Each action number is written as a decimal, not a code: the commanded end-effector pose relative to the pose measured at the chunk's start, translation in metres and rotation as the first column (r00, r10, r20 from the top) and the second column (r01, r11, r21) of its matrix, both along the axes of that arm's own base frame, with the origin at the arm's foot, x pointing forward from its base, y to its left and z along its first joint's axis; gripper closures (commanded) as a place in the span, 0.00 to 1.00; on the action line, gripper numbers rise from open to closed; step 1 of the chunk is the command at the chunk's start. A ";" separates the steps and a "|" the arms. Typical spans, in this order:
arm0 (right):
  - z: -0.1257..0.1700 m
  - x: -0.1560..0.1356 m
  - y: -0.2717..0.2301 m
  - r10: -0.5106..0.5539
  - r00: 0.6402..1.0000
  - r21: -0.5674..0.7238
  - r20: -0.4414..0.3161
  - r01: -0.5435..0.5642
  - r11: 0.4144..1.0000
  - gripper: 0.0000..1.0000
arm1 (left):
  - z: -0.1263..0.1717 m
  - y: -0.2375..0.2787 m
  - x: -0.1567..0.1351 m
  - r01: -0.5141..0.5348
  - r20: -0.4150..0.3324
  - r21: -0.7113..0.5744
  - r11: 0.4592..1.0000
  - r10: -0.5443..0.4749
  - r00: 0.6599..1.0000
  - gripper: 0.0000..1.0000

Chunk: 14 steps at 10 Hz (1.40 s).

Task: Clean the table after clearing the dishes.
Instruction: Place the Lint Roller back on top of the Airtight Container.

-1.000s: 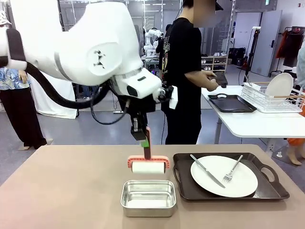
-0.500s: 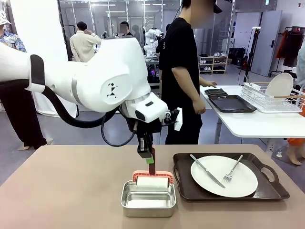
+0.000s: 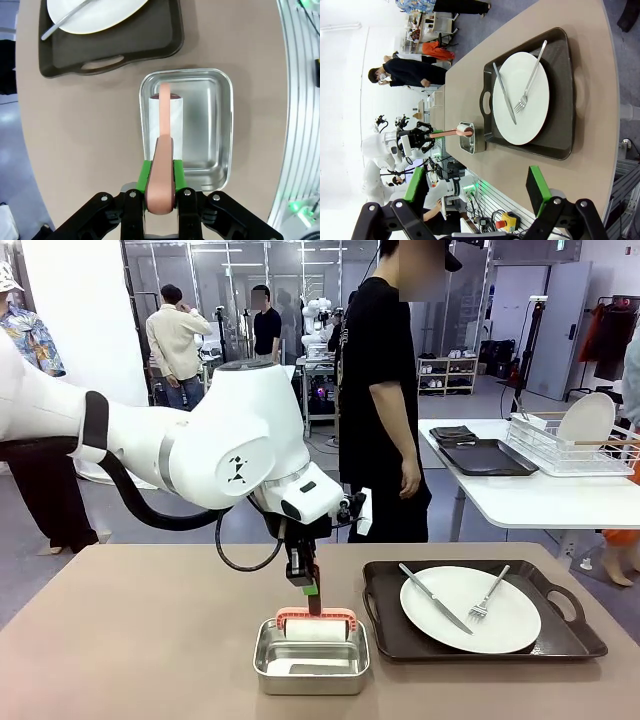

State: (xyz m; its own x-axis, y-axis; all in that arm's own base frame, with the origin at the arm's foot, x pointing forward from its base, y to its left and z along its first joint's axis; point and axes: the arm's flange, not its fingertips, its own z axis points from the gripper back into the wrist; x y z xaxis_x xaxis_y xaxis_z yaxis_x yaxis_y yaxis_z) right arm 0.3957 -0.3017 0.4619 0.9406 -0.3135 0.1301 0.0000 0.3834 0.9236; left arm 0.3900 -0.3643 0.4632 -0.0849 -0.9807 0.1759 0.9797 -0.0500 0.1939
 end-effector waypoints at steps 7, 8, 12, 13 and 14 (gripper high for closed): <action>0.003 -0.001 0.002 -0.007 1.000 0.001 -0.006 0.007 1.000 0.00 | -0.020 -0.004 0.016 -0.045 -0.036 0.012 0.999 0.045 0.998 0.79; 0.003 -0.001 0.002 -0.007 1.000 0.001 -0.006 0.007 1.000 0.00 | -0.020 -0.004 0.016 -0.045 -0.036 0.012 0.999 0.045 0.998 0.79; 0.003 -0.001 0.002 -0.007 1.000 0.001 -0.006 0.007 1.000 0.00 | -0.039 -0.006 0.020 -0.034 -0.063 0.032 0.999 0.036 0.997 0.79; 0.003 -0.001 0.002 -0.007 1.000 0.001 -0.006 0.007 1.000 0.00 | -0.052 -0.011 0.021 -0.017 -0.064 0.027 0.999 0.019 0.998 0.79; 0.003 -0.001 0.002 -0.007 1.000 0.001 -0.006 0.007 1.000 0.00 | -0.061 -0.010 0.026 -0.044 -0.070 0.008 0.999 0.044 0.997 0.79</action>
State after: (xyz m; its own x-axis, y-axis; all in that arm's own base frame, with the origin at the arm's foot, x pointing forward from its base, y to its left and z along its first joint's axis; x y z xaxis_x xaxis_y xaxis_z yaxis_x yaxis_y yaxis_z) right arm 0.3957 -0.3017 0.4618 0.9407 -0.3135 0.1300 0.0001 0.3834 0.9236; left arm 0.4135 -0.3721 0.4259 -0.0276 -0.9863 0.1625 0.9910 -0.0056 0.1340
